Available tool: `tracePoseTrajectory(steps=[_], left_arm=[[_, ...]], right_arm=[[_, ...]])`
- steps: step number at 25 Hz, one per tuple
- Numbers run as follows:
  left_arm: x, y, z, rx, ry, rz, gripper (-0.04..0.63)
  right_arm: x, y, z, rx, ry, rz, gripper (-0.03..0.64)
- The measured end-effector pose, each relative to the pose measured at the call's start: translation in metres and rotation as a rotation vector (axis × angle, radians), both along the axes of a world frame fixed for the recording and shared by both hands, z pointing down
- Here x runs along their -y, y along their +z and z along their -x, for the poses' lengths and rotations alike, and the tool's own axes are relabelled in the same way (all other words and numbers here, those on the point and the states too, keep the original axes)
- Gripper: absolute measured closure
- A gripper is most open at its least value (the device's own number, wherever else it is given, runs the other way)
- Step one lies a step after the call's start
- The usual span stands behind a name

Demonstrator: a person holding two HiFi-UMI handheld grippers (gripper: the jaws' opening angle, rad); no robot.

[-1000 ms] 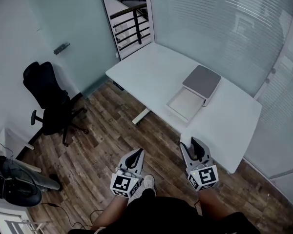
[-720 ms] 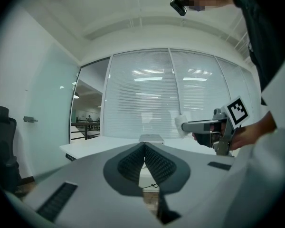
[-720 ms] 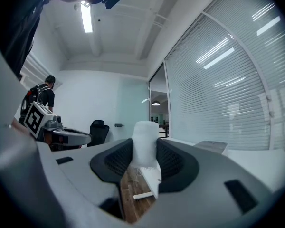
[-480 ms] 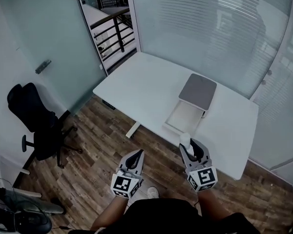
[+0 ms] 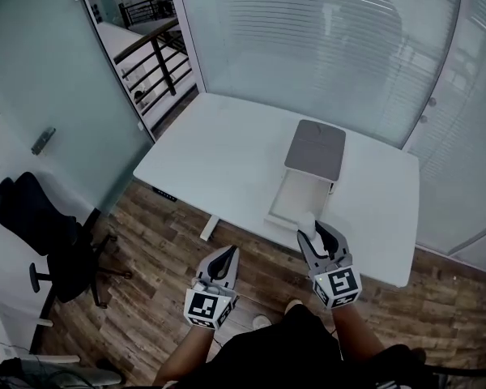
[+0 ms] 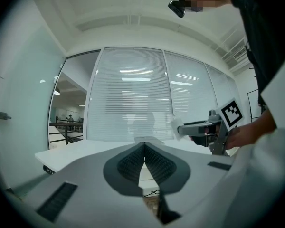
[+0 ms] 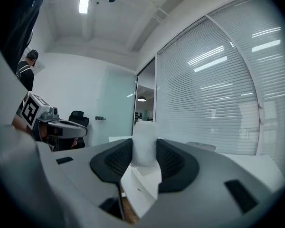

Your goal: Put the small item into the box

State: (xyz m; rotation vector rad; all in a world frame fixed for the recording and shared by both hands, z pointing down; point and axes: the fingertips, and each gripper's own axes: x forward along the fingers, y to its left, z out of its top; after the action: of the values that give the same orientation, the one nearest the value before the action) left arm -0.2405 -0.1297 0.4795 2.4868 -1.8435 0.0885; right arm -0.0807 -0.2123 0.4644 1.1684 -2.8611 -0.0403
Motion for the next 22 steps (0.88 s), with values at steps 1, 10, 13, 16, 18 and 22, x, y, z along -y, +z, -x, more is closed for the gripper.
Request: tracePoseTrajectory(steps=[1, 10, 13, 16, 18, 22], left_arm=[[0.005, 0.002, 0.001, -0.002, 0.005, 0.002, 0.581], [0.061, 0.013, -0.008, -0.002, 0.056, 0.048, 0.581], [0.081, 0.019, -0.012, 0.008, 0.068, 0.061, 0.583], [0.102, 0.020, -0.013, 0.013, 0.064, 0.061, 0.581], [0.114, 0.022, -0.014, 0.013, 0.059, 0.073, 0.583], [0.139, 0.024, -0.014, 0.008, 0.057, 0.062, 0.581]], right_arm=[[0.005, 0.000, 0.001, -0.001, 0.000, 0.005, 0.454], [0.062, 0.024, 0.011, -0.141, -0.037, 0.061, 0.454], [0.081, 0.036, 0.013, -0.203, -0.058, 0.074, 0.454], [0.099, 0.045, 0.019, -0.251, -0.092, 0.084, 0.454], [0.109, 0.055, 0.022, -0.311, -0.110, 0.085, 0.454], [0.124, 0.082, 0.028, -0.467, -0.142, 0.093, 0.454]])
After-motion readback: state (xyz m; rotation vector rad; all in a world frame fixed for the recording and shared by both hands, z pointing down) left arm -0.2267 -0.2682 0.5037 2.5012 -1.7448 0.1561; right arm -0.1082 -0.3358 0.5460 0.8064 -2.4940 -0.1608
